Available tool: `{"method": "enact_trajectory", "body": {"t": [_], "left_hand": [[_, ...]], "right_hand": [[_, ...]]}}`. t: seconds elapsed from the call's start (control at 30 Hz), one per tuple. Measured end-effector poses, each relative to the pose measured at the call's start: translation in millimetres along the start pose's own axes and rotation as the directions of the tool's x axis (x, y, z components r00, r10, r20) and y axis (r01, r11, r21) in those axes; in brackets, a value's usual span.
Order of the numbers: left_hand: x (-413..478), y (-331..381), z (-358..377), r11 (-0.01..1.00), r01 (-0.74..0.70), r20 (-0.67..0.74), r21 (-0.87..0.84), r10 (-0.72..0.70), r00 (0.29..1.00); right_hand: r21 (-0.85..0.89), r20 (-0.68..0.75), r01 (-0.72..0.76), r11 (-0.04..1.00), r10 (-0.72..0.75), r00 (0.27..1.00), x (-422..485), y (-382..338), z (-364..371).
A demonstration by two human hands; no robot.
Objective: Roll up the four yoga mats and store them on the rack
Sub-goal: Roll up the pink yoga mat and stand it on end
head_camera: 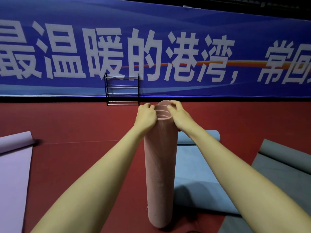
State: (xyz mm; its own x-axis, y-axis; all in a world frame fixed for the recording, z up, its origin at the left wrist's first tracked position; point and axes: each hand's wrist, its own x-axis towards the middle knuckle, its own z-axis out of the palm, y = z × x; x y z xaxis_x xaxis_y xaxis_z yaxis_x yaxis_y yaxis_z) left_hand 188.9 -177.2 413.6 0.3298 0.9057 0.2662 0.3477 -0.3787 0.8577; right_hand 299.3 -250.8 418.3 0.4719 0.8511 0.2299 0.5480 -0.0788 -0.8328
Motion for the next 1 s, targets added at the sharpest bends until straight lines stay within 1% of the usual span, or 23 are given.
{"method": "enact_trajectory", "body": {"t": [0.07, 0.13, 0.17, 0.2, 0.27, 0.3, 0.33, 0.43, 0.5, 0.6, 0.7, 0.83, 0.93, 1.0], "left_hand": [[0, -3, -2, 1.000, -0.006, 0.004, 0.009, 0.006, 1.000], [-2, -3, -4, 1.000, -0.008, 0.005, 0.012, 0.008, 1.000], [-3, -2, -4, 1.000, -0.006, 0.007, 0.014, 0.006, 1.000], [-5, 0, -4, 1.000, -0.005, 0.013, 0.020, 0.005, 1.000], [-9, 4, -1, 0.999, -0.020, 0.033, 0.034, 0.019, 0.999], [-10, 6, 2, 0.999, -0.034, 0.041, 0.039, 0.032, 0.999], [-12, 6, 4, 0.998, -0.047, 0.043, 0.046, 0.045, 0.998], [-13, 2, 5, 0.996, -0.069, 0.017, 0.063, 0.068, 0.998], [-11, -3, 3, 0.994, -0.086, -0.003, 0.069, 0.086, 0.996], [-10, -9, 2, 0.992, -0.097, -0.020, 0.079, 0.098, 0.995], [-18, -9, 5, 0.992, -0.110, -0.010, 0.060, 0.111, 0.994], [-26, -9, 3, 0.991, -0.121, -0.008, 0.054, 0.121, 0.993], [-29, -9, 6, 0.992, -0.113, 0.003, 0.055, 0.113, 0.994], [-32, -8, 9, 0.992, -0.107, 0.011, 0.061, 0.107, 0.994]], "right_hand": [[-0.012, 0.067, -0.006, 1.000, 0.007, 0.998, -1, -1, -2], [-0.047, 0.135, -0.052, 0.998, 0.058, 0.989, 1, -9, -9], [-0.032, 0.149, -0.079, 0.996, 0.082, 0.985, 5, -15, -12], [0.000, 0.135, -0.104, 0.995, 0.103, 0.985, 8, -22, -14], [0.037, 0.023, -0.125, 0.991, 0.124, 0.992, 18, -32, -16], [0.032, -0.036, -0.117, 0.993, 0.118, 0.992, 23, -32, -16], [0.026, -0.062, -0.101, 0.995, 0.102, 0.993, 25, -31, -15], [0.023, -0.007, -0.045, 0.999, 0.045, 0.999, 21, -23, -14], [-0.001, -0.026, -0.015, 1.000, 0.015, 1.000, 17, -20, -10], [0.008, -0.086, -0.035, 0.999, 0.035, 0.996, 15, -17, -1], [-0.003, -0.081, -0.065, 0.998, 0.064, 0.995, 17, -14, 2], [0.105, -0.045, -0.099, 0.990, 0.104, 0.994, 20, -13, 1], [0.247, 0.025, -0.191, 0.950, 0.191, 0.981, 21, -10, -2], [0.269, 0.060, -0.243, 0.932, 0.236, 0.970, 22, -7, -4]]}}
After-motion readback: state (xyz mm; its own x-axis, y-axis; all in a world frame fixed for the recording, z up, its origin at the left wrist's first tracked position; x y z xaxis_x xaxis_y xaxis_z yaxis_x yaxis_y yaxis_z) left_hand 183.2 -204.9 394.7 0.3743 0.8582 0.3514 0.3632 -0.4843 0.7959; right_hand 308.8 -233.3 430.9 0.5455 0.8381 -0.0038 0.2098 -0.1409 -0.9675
